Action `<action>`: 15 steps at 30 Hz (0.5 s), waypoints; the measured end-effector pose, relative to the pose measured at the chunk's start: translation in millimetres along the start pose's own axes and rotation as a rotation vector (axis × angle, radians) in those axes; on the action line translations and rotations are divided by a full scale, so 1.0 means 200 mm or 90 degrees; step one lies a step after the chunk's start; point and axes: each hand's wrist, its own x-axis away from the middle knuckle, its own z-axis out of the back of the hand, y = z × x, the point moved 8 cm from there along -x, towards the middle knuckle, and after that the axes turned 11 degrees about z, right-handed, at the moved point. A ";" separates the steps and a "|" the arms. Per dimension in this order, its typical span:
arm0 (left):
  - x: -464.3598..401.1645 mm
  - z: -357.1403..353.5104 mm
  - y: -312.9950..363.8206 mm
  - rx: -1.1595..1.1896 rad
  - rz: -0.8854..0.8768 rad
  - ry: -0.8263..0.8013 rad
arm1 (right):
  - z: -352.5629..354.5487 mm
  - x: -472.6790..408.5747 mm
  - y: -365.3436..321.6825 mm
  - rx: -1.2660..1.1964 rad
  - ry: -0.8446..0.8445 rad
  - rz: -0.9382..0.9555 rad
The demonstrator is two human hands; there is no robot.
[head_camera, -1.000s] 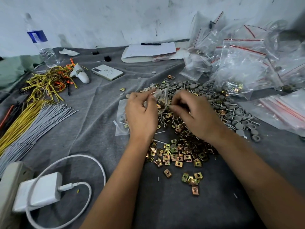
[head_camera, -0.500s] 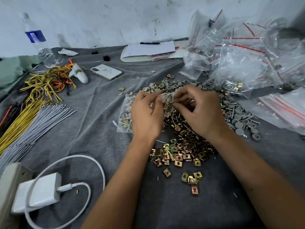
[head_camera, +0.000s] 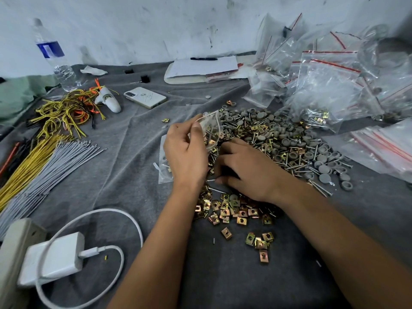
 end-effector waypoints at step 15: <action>0.06 -0.10 0.06 -0.121 -0.115 -0.110 | 0.30 0.12 0.05 -0.062 0.415 -0.005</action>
